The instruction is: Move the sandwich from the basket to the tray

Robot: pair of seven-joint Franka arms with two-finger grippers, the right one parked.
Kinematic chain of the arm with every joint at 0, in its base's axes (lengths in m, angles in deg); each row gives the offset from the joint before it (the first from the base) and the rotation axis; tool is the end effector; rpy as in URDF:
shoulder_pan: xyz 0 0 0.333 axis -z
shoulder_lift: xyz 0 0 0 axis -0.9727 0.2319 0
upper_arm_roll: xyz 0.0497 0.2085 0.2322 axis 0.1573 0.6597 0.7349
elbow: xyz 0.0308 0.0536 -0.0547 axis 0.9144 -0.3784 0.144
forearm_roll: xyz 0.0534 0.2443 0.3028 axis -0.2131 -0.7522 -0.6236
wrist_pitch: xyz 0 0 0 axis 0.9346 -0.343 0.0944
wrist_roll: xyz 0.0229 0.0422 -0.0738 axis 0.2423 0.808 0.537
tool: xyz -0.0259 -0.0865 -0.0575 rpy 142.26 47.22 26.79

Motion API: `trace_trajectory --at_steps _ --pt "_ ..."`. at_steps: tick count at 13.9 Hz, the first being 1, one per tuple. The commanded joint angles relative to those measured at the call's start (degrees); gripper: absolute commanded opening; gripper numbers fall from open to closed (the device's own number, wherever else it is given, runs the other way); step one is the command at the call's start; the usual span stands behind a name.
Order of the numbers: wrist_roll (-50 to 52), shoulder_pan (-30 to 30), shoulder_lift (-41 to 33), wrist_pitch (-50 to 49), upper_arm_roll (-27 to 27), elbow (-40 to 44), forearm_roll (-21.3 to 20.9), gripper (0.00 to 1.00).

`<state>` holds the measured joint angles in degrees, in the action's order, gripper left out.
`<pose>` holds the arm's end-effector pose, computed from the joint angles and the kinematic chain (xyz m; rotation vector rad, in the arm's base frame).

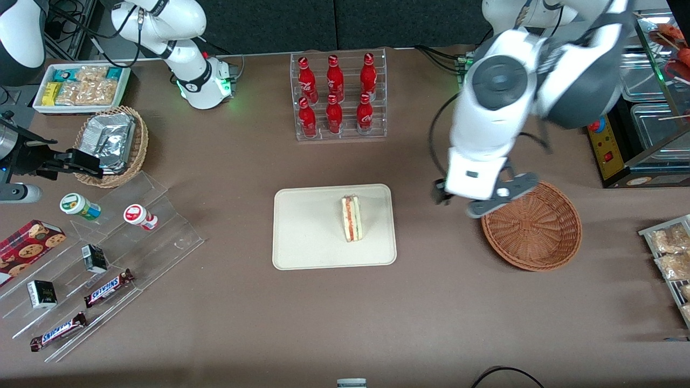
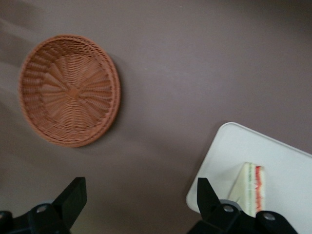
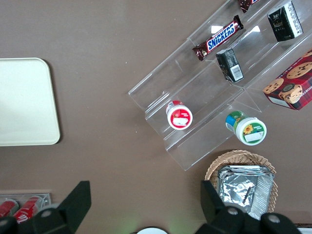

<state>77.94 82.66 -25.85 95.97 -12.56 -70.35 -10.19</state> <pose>0.5738 -0.2696 0.5514 -2.9314 -0.6249 -0.0304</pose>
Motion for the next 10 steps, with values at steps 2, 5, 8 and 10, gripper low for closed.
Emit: trace_trajectory --at_steps 2,5,8,10 --pt "-13.8 -8.0 -6.5 -4.7 -0.2 -1.9 5.7 1.00" --pt "-25.8 -8.1 -10.9 -8.2 8.2 -2.0 10.8 1.00" --pt "-37.2 -7.9 -14.3 -12.3 15.2 -2.2 13.9 1.00" --pt "-44.2 -7.2 -17.1 -13.7 18.8 -4.0 14.8 1.00"
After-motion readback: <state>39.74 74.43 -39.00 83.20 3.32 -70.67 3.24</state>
